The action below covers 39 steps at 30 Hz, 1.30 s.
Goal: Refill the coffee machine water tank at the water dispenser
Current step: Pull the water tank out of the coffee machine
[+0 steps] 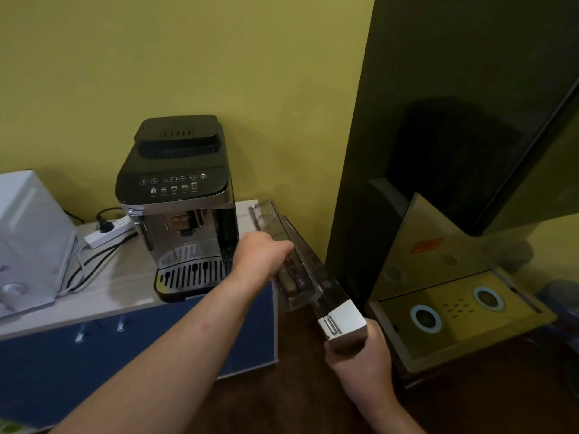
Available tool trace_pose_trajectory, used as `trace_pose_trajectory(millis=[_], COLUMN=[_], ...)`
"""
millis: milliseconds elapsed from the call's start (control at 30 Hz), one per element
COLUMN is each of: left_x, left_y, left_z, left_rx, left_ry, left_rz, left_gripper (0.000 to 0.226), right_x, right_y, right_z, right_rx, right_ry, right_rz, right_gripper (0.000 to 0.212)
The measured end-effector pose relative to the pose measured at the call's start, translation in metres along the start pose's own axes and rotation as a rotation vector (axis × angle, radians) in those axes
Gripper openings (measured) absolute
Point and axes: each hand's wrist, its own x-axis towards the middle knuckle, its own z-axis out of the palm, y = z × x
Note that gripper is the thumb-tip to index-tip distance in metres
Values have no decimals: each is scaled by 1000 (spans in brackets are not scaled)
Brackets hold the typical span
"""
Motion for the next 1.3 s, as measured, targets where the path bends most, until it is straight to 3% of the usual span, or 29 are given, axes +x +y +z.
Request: trace_pose_trajectory(millis=[167,367,467,633,800,967,1100,1300], left_x=[6,33,55,107,162,208,239,271], left_y=[-6,-35,-55,-84,-110,-131,-142,-147], left_z=[-9,-9,-4,10,34,62,81,97], left_rx=[-114,-226,-126,87,226,278,313,415], left_ry=[35,87,74,89,83,125,113,123], left_rz=[62,-7,-15,-51,-136,-183,-208,-193], left_gripper=[11,18,35,89,69,78,69,85], right_x=[17,49,67,102,136,167,185,203], right_y=[6,14,15,15,20,24,28,35], right_z=[-6,-1,5,22,45,59,68,78], right_rx=[13,60,61,51,45,21,13,-8], right_ry=[-21,-25,-3,46,78,71,70,77], right_rz=[11,65,84,85,138,166,228,279], right_gripper=[61,58,62,62,65,63,60,60])
